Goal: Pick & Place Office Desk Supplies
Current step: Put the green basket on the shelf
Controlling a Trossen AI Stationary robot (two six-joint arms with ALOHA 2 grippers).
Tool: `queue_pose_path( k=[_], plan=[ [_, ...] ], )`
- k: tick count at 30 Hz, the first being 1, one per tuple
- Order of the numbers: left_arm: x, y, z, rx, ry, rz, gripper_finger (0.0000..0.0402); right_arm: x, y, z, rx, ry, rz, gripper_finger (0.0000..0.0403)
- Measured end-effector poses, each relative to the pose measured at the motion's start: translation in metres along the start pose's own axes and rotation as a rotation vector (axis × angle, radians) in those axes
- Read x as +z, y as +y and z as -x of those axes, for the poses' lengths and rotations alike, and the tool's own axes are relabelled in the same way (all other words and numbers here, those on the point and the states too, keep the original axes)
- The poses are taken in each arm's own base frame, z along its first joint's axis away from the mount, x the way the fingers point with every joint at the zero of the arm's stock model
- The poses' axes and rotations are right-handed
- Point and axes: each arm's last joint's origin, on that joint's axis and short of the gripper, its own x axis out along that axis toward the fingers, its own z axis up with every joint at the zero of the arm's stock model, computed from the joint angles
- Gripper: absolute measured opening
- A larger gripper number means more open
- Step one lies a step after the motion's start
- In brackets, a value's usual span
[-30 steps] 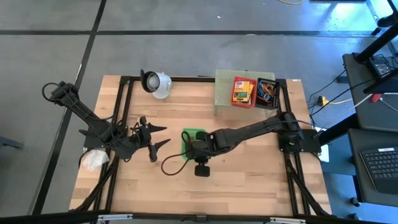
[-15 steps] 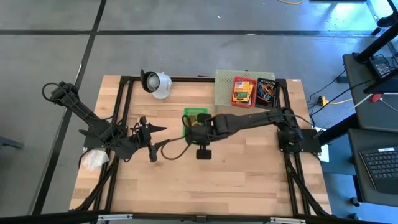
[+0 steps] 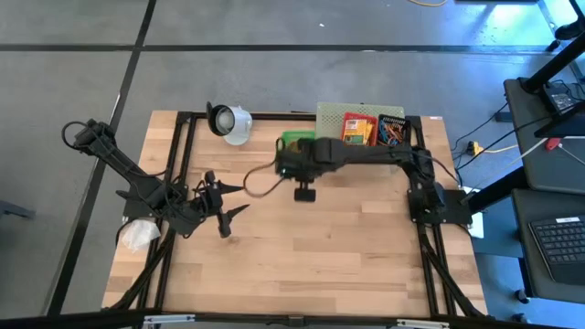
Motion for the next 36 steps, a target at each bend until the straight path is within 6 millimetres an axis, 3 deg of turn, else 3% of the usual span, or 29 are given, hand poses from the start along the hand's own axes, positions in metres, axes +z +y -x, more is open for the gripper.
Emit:
queue_pose_path(
  k=[14, 19, 25, 36],
  plan=[
    [0.004, 0.006, 0.005, -0.001, -0.016, -0.004, 0.0237, -0.029, -0.093, 0.034, -0.066, -0.038, -0.187, 0.0012],
    [0.006, 0.009, 0.006, -0.001, -0.025, 0.003, 0.0237, -0.037, -0.117, 0.034, -0.038, -0.031, -0.247, 0.0012],
    [0.006, 0.009, 0.007, -0.002, -0.025, 0.015, 0.0237, -0.044, -0.128, 0.026, -0.032, -0.005, -0.270, 0.0012],
    [0.006, 0.009, 0.007, -0.004, -0.023, 0.040, 0.0237, -0.051, -0.123, 0.004, 0.034, 0.066, -0.268, 0.0012]
  ],
)
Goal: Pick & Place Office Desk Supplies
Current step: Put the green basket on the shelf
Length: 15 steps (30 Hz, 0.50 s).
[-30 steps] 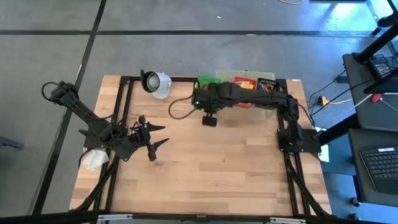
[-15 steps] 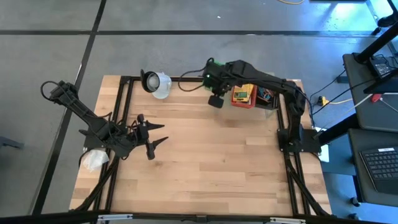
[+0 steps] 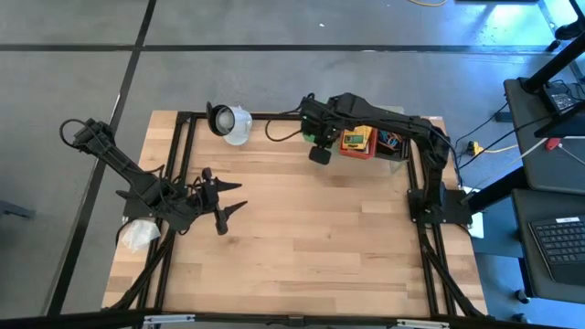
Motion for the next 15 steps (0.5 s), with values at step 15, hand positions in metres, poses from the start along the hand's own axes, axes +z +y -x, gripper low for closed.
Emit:
queue_pose_path(
  k=[15],
  plan=[
    [-0.004, 0.001, 0.000, 0.005, 0.024, 0.006, 0.0237, -0.005, 0.003, -0.012, 0.025, 0.045, 0.000, 0.0012]
  ],
)
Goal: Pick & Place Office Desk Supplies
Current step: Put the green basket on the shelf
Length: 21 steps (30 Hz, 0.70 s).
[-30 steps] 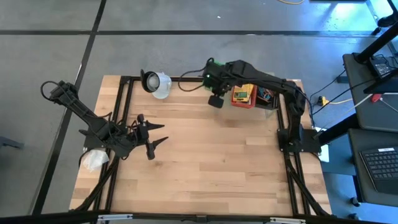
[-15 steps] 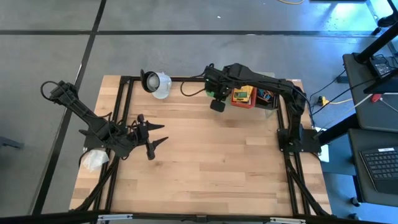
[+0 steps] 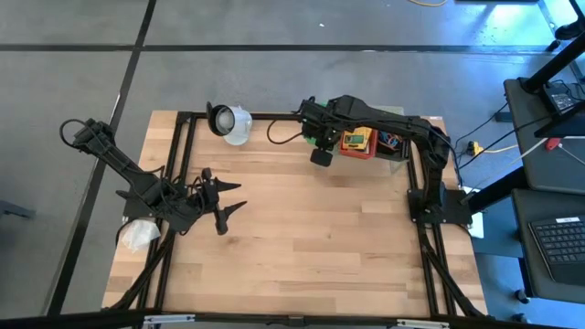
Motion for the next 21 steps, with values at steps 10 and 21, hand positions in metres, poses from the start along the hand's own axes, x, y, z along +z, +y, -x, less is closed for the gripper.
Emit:
queue_pose_path(
  k=[10, 21],
  plan=[
    [0.0000, 0.0000, 0.0000, 0.000, 0.000, 0.001, 0.0237, -0.0041, 0.0051, 0.0009, 0.053, 0.039, -0.012, 0.0012],
    [0.0000, 0.0000, 0.0000, 0.000, 0.000, 0.002, 0.0237, -0.0089, 0.0047, 0.0075, 0.055, 0.051, -0.033, 0.0012]
  ],
)
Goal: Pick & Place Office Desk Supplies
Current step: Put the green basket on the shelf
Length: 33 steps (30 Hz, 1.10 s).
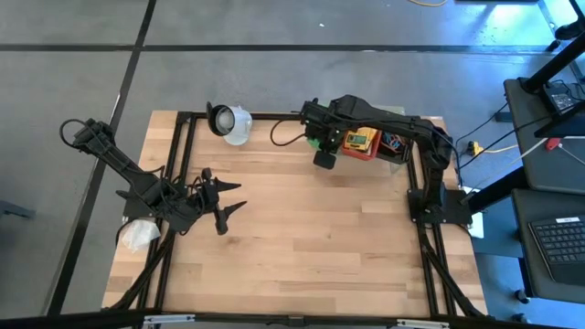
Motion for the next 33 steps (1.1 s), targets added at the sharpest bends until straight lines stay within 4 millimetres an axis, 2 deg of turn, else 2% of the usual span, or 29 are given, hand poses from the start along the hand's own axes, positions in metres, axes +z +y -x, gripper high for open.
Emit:
queue_pose_path(
  k=[6, 19, 26, 33],
  plan=[
    [0.0001, 0.0001, 0.0000, 0.003, -0.001, 0.000, 0.0237, -0.0030, 0.0000, 0.0077, 0.016, -0.022, -0.008, 0.0012],
    [0.0000, 0.0001, 0.0000, 0.003, -0.001, -0.002, 0.0237, -0.0025, 0.0004, 0.0079, 0.032, -0.029, -0.010, 0.0013],
    [-0.0001, 0.0001, 0.0000, 0.003, -0.001, -0.003, 0.0237, -0.0025, 0.0004, 0.0079, 0.031, -0.029, -0.014, 0.0041],
    [0.0000, 0.0001, -0.0001, 0.003, -0.001, -0.003, 0.0237, -0.0024, 0.0001, 0.0079, 0.030, -0.030, -0.023, 0.0035]
  ],
)
